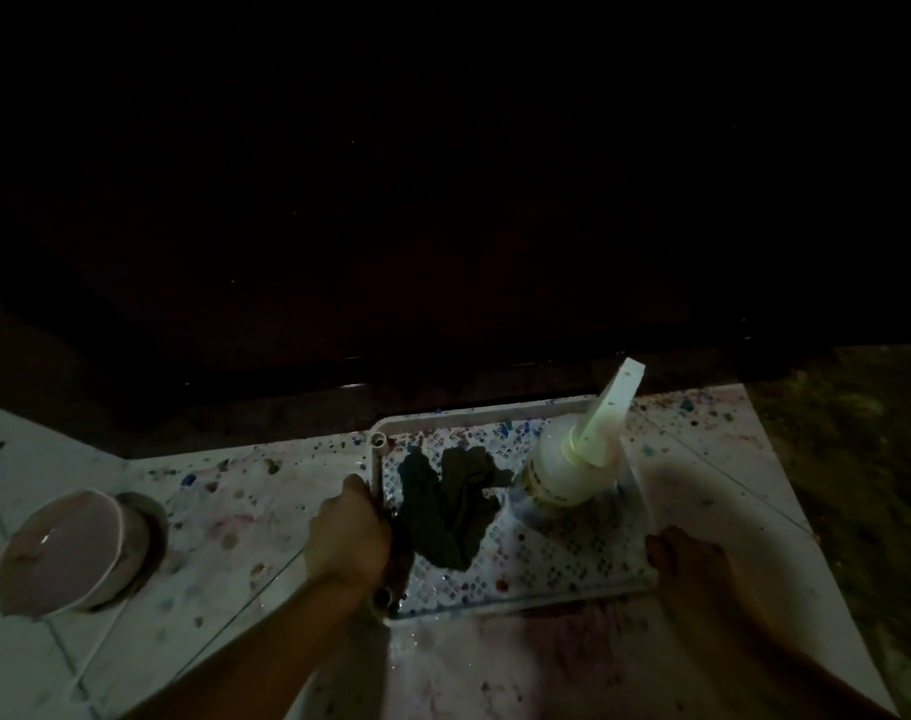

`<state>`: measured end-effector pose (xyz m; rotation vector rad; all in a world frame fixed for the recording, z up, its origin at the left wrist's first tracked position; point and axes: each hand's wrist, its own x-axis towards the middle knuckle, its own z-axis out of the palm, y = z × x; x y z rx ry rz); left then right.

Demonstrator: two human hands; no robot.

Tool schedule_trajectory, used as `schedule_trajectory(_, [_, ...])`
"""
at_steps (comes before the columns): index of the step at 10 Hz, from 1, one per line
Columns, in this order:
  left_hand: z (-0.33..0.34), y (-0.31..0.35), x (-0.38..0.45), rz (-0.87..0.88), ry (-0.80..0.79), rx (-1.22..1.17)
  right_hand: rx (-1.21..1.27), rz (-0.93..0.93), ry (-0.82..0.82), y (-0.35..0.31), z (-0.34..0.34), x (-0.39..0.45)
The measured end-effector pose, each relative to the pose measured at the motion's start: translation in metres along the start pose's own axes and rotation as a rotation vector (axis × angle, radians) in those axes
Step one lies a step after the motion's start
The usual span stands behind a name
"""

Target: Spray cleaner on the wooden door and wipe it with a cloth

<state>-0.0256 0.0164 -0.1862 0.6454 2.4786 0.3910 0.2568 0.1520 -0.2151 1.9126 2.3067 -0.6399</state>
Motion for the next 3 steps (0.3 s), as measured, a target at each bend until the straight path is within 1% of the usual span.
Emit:
schedule_trajectory(1, [-0.005,-0.002,0.003,0.018,0.032,0.018,-0.021,-0.005,-0.04,-0.008,0.0,0.01])
schedule_trajectory(2, [-0.003,-0.006,0.003,0.012,0.066,-0.027,-0.038,-0.16,-0.013,-0.007,-0.008,0.011])
schedule_trajectory(3, [-0.002,-0.009,0.0,-0.022,0.091,-0.184,0.157,-0.153,-0.011,0.005,-0.002,0.012])
